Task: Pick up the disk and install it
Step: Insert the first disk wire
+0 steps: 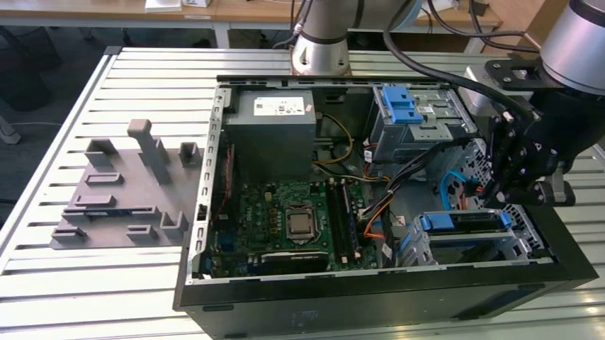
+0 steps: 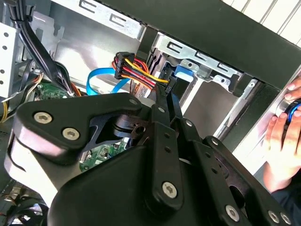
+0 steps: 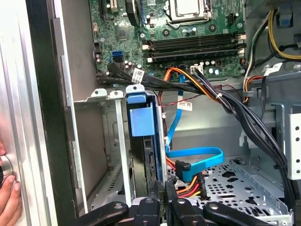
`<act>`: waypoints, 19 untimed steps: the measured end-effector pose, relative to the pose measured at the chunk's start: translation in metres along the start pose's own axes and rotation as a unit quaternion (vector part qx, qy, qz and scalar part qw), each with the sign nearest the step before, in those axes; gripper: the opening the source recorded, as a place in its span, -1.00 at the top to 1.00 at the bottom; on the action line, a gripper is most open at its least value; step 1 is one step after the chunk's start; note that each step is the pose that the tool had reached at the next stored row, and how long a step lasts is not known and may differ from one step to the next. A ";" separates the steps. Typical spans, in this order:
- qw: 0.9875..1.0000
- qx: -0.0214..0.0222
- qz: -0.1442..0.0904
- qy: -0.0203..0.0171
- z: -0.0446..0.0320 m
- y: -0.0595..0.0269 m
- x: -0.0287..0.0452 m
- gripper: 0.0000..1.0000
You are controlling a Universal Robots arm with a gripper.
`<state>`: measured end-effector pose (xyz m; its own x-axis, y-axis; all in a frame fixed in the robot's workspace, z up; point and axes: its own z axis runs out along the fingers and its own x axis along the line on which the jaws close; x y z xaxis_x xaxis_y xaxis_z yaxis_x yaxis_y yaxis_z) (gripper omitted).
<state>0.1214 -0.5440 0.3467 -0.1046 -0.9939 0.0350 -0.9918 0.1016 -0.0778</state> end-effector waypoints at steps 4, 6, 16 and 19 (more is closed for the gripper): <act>1.000 0.001 -0.008 -0.002 0.0003 0.0023 0.0008 0.66; 1.000 0.002 -0.011 -0.004 0.0005 0.0034 0.0016 0.66; 0.999 0.010 -0.031 -0.011 0.0037 0.0066 0.0045 0.66; 0.999 0.014 -0.032 -0.012 0.0053 0.0099 0.0054 0.66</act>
<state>0.1114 -0.5485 0.3409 -0.0391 -0.9991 0.0160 -0.9939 0.0373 -0.1041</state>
